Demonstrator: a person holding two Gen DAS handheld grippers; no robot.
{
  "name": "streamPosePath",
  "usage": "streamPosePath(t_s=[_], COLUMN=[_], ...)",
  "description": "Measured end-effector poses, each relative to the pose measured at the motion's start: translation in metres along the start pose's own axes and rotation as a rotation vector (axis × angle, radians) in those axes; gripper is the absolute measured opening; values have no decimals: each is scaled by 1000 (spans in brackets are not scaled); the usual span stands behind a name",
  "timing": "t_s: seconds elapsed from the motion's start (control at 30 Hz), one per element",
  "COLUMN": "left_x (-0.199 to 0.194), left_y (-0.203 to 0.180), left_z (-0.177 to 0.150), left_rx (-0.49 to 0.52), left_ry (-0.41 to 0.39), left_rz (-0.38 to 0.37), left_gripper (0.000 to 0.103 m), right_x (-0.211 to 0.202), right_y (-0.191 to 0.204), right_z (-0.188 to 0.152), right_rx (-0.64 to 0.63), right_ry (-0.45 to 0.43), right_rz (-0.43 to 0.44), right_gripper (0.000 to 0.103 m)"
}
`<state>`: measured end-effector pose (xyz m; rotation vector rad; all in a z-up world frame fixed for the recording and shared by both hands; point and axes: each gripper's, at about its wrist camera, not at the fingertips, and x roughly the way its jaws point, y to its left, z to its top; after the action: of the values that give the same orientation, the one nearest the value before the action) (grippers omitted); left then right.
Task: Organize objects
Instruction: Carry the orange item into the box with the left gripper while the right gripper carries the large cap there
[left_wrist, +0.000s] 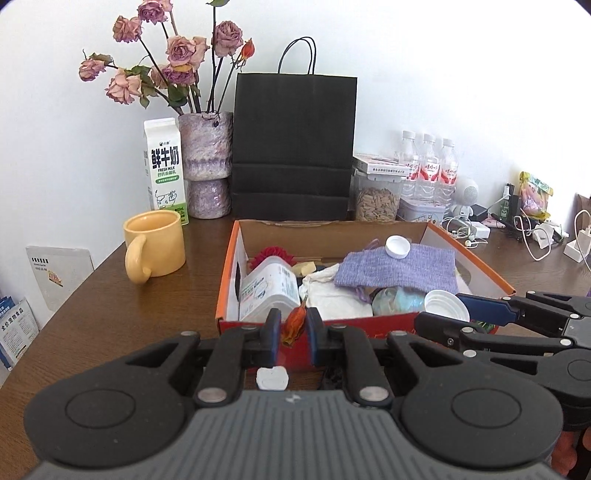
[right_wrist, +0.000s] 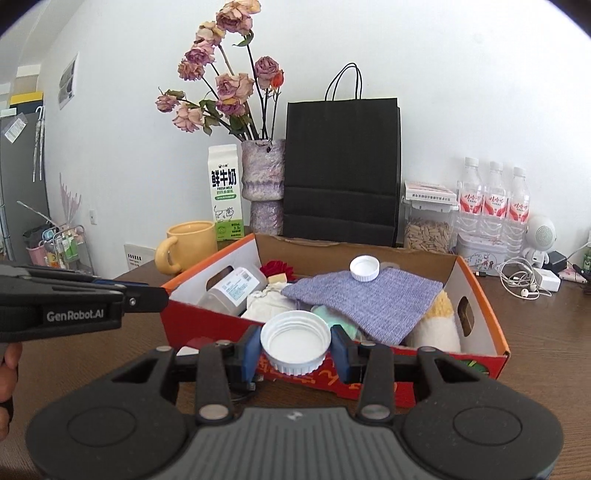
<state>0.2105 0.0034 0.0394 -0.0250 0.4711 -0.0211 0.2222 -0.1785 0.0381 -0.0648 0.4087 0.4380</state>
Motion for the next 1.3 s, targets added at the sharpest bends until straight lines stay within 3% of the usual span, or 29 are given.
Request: streamPosePath(t_s=[0.33, 0.63, 0.9, 1.13, 1.17, 1.2, 1.23, 1.27, 1.3], left_x=[26, 73, 119, 135, 135, 135, 134, 133, 132], left_y=[-14, -21, -22, -17, -16, -15, -13, -12, -12], left_z=[31, 51, 61, 59, 59, 58, 59, 59, 59], left_rx=[8, 9, 6, 6, 5, 0, -8, -13, -13], left_ry=[-41, -49, -32, -6, -8, -8, -10, -18, -28], left_rz=[-16, -24, -33, -32, -31, -29, -17, -3, 11], left_gripper=[15, 15, 15, 18, 27, 51, 66, 90, 103], right_x=[18, 55, 90, 109, 109, 110, 110, 110, 110], right_y=[-11, -28, -50, -60, -61, -62, -63, -64, -64], right_z=[28, 50, 55, 51, 50, 50, 50, 49, 49], right_rx=[-30, -57, -34, -25, -19, -13, -4, 1, -1], right_ry=[-56, -83, -59, -9, -5, 1, 2, 2, 4], right_rz=[-9, -24, -32, -40, -44, -47, -53, -61, -70], right_gripper=[39, 39, 39, 40, 42, 55, 64, 81, 93])
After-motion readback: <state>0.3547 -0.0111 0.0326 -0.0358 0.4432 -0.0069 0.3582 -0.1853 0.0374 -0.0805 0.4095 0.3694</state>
